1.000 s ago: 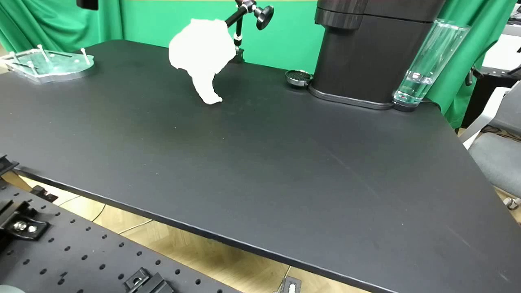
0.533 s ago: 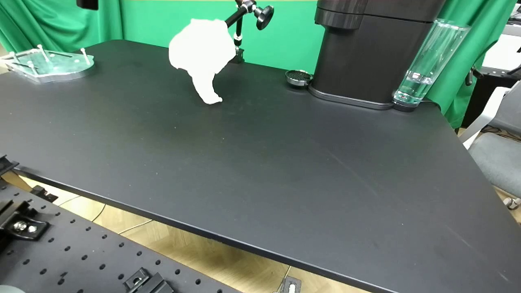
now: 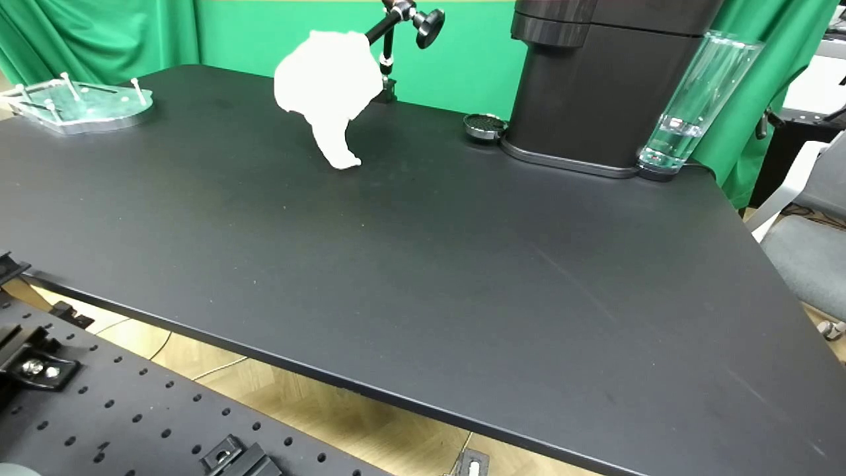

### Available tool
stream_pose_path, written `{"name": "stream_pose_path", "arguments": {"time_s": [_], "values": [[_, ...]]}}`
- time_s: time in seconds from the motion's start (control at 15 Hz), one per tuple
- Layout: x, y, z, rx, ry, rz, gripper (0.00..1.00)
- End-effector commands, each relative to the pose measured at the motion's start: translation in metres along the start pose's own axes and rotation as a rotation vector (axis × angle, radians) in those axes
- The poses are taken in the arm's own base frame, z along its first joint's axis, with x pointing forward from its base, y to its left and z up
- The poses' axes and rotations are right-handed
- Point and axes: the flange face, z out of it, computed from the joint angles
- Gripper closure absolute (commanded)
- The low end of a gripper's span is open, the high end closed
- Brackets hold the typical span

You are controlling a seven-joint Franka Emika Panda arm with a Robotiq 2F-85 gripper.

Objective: Remove the white cloth from the black stand

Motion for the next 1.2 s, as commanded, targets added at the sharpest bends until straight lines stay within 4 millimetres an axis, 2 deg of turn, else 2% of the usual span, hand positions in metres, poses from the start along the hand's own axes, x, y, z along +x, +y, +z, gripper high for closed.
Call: {"name": "stream_pose_path", "arguments": {"time_s": [0.0,0.2,0.4,0.73,1.13], "values": [[0.037,0.014,-0.021,-0.179,0.094,-0.049,0.0],[0.07,0.028,-0.03,-0.325,0.157,-0.136,0.0],[0.101,0.031,-0.025,-0.375,0.173,-0.2,0.0],[0.146,0.006,0.005,-0.303,0.165,-0.298,0.0],[0.183,-0.027,0.043,-0.195,0.11,-0.398,0.0]]}}
